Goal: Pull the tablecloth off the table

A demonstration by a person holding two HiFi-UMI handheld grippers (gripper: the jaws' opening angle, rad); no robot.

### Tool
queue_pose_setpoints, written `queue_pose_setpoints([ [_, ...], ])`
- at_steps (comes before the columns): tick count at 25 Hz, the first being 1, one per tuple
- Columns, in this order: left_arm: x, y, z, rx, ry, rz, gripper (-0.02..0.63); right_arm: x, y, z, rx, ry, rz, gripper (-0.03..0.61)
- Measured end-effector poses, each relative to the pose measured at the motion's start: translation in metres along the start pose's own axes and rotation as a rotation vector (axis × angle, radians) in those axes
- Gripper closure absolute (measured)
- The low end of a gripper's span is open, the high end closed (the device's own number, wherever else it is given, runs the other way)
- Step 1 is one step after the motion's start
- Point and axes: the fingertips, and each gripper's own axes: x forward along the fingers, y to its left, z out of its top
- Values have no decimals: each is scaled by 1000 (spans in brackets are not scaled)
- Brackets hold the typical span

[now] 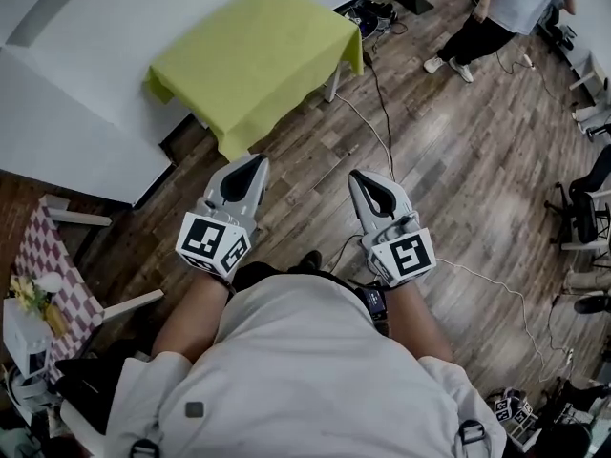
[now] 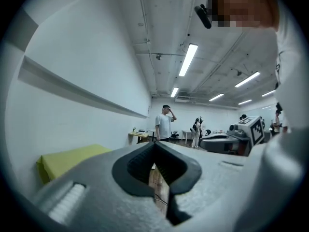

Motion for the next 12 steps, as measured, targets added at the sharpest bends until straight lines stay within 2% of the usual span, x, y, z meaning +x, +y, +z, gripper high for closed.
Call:
queue_pose_setpoints([
  [6, 35, 1, 0, 13, 10, 22, 611, 5, -38, -3, 14, 0, 1, 568],
  [12, 65, 10, 2, 8, -3, 9, 611, 17, -64, -9, 20, 8, -1, 568],
])
